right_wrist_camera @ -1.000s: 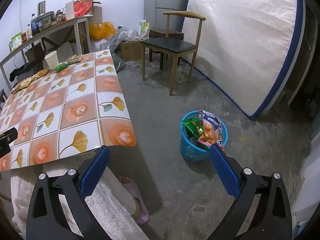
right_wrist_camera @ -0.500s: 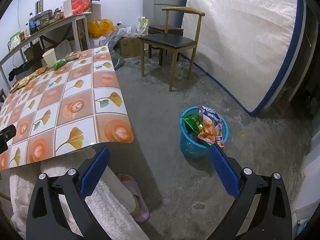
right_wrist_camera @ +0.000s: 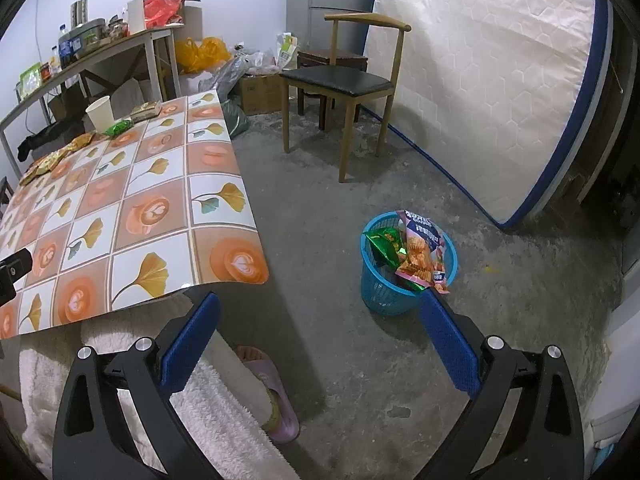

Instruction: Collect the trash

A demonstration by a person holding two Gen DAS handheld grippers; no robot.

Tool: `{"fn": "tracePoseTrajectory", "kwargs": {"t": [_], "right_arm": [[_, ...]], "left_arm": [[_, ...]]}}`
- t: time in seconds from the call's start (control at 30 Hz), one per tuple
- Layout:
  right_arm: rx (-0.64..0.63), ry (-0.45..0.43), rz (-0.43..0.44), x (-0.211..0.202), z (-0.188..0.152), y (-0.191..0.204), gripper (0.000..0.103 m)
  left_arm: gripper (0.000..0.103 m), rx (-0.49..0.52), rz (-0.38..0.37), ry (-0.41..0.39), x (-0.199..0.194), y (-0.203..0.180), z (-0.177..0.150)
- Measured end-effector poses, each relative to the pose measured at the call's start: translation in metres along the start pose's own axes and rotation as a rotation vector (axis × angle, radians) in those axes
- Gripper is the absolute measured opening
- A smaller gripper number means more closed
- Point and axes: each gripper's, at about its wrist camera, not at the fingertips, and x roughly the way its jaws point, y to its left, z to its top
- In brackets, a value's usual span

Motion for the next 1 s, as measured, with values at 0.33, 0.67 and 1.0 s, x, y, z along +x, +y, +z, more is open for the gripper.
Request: {"fn": "tracePoseTrajectory", "kwargs": {"t": [0.33,0.67,1.0], "right_arm": [[0.009,0.003,0.000,-0.0014,-0.0001,-0.0023,0.096],[0.008,0.000,0.004,-0.0026,0.0011,-0.0037,0.096],[0.009,-0.001,0.003,-0.0030,0.0027,-0.0041,0.096]], "left_arm": [[0.094,-0.011,0.001,0.008,-0.0010,0.0035,-0.0039],[0.094,-0.011,0.003,0.006,-0.0011,0.0039,-0.0036],[0.094,-0.012,0.002,0.008,-0.0017,0.0047,-0.0036]]}}
